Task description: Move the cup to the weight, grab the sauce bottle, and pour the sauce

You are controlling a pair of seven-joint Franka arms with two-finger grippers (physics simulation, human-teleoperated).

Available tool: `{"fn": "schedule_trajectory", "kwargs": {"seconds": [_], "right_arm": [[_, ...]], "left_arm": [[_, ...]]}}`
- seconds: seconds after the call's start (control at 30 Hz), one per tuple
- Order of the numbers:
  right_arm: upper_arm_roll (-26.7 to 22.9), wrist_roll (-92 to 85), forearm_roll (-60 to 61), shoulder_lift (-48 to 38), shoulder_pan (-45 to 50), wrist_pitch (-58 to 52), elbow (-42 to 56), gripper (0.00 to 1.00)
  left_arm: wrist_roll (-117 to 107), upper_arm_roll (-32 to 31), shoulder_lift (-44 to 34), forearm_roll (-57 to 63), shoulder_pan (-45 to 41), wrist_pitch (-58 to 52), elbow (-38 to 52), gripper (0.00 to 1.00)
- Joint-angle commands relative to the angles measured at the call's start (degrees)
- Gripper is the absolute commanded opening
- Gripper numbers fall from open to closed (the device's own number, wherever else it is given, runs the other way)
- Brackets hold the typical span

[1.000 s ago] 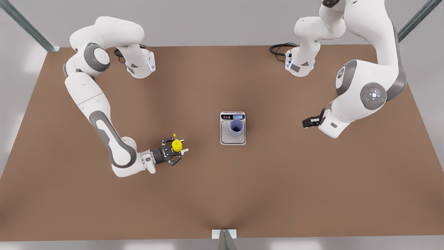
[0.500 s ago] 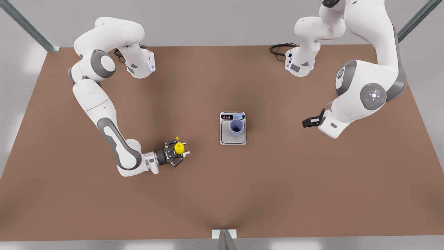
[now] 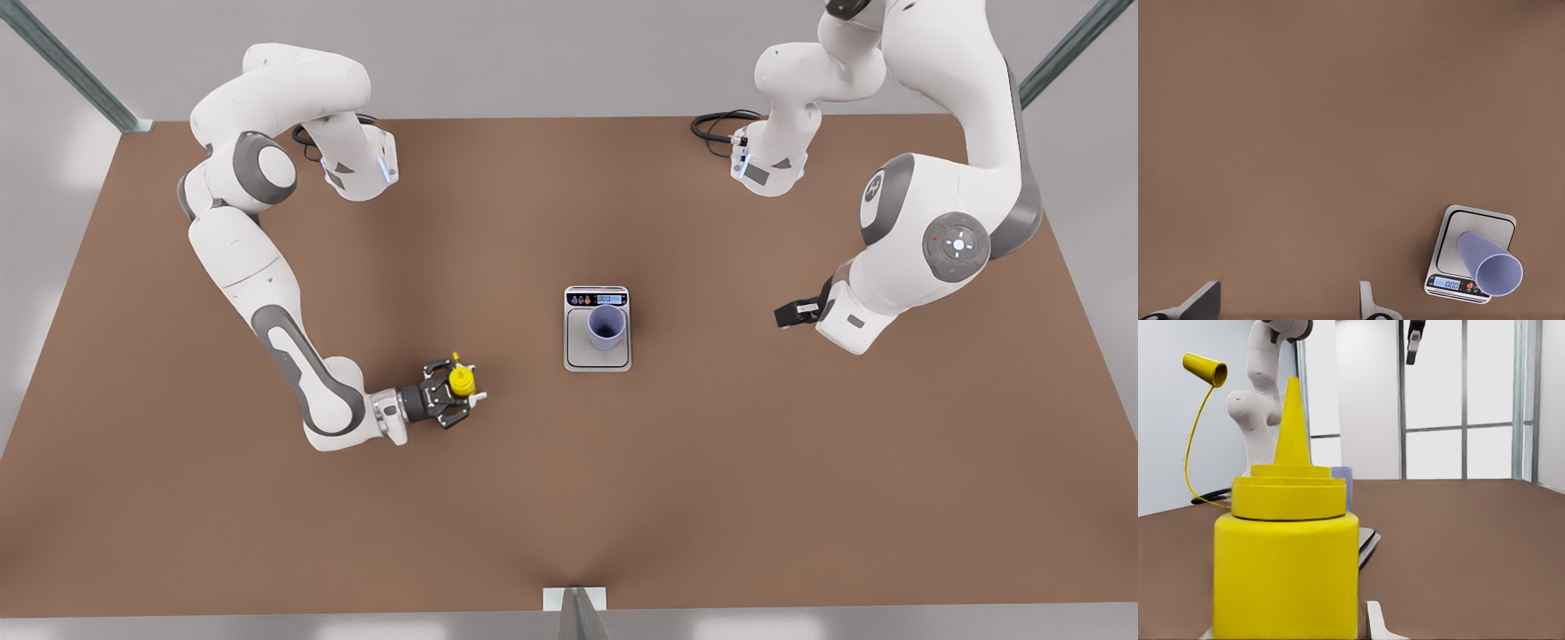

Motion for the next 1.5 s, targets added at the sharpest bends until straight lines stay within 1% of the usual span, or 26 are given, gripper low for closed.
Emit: {"fn": "schedule_trajectory", "kwargs": {"seconds": [0.0,0.33,0.7,0.9,0.93,0.97,1.0,1.03,1.07,1.1,1.13,1.17,1.2,1.23,1.27,1.3,1.33,1.37,1.4,1.47], "right_arm": [[0.1,0.3,-0.7,0.1,0.0,-0.4,0.1,1.0],[0.0,0.5,-1.3,0.2,-1.0,0.0,-0.1,1.0],[-0.1,0.3,-4.3,-0.1,-4.0,-0.3,-1.1,1.0],[-0.1,-0.2,-6.8,-0.3,-7.2,-0.7,-2.0,1.0],[0.0,-0.2,-7.6,-0.5,-8.5,-0.8,-2.7,1.0],[0.7,0.6,-10.5,-1.8,-13.4,-1.9,-4.4,1.0],[0.6,1.3,-14.6,-8.0,-22.4,-5.0,-7.1,1.0],[0.9,11.5,-23.7,-14.5,-32.9,-15.2,-2.9,1.0],[2.5,18.6,-28.8,-15.0,-35.7,-22.5,5.7,1.0],[5.8,29.1,-35.1,-15.4,-34.5,-29.9,18.8,1.0],[12.2,39.6,-41.8,-20.5,-33.5,-32.3,23.6,1.0],[12.8,46.3,-45.3,-28.6,-28.9,-30.4,22.7,1.0],[7.7,57.8,-47.8,-35.2,-17.6,-27.0,21.1,1.0],[4.5,71.2,-48.0,-40.4,-10.1,-24.6,18.3,1.0],[-4.2,89.0,-49.7,-44.2,1.7,-18.5,14.4,1.0],[-18.1,114.4,-50.0,-47.1,16.8,-18.4,12.5,1.0],[-20.7,131.1,-51.1,-52.4,18.6,-16.4,3.5,1.0],[-21.3,139.1,-55.7,-55.9,19.1,-14.7,-1.0,1.0],[-21.2,142.7,-57.9,-58.8,18.1,-15.4,-3.5,1.0],[-21.3,137.3,-55.1,-58.7,14.1,-15.4,-3.5,1.0]], "left_arm": [[0.0,0.0,0.0,0.0,0.0,0.0,0.0,1.0],[0.0,0.0,0.0,0.0,0.0,0.0,0.0,1.0],[0.1,0.0,0.0,0.0,0.0,0.0,0.0,1.0],[0.1,0.0,0.0,0.0,0.0,0.0,0.0,1.0],[0.1,0.0,0.0,0.0,0.0,0.0,0.0,1.0],[0.1,0.0,0.0,0.0,-0.1,0.0,0.0,1.0],[0.1,0.0,0.0,0.0,0.0,0.0,0.0,1.0],[0.0,0.0,0.0,0.0,0.0,0.0,0.0,1.0],[0.0,0.0,0.0,0.0,0.0,0.0,0.0,1.0],[0.0,0.0,0.0,0.0,0.0,0.0,0.0,1.0],[0.0,0.0,0.0,0.0,0.0,0.0,0.0,1.0],[0.0,0.0,0.0,0.0,0.0,0.0,0.0,1.0],[0.4,0.0,0.0,0.1,0.0,0.1,0.0,1.0],[0.4,0.0,-0.1,0.4,0.0,0.1,0.2,1.0],[0.7,0.0,-0.1,1.2,0.0,0.1,0.3,1.0],[2.7,0.0,-0.2,1.2,0.0,0.1,0.4,1.0],[2.8,0.0,-0.2,1.7,0.0,0.1,0.4,1.0],[2.8,0.0,-0.2,1.9,0.0,0.1,0.4,1.0],[2.7,0.0,-0.2,1.8,0.0,0.1,0.4,1.0],[2.7,0.0,-0.2,1.8,0.0,0.1,0.4,1.0]]}}
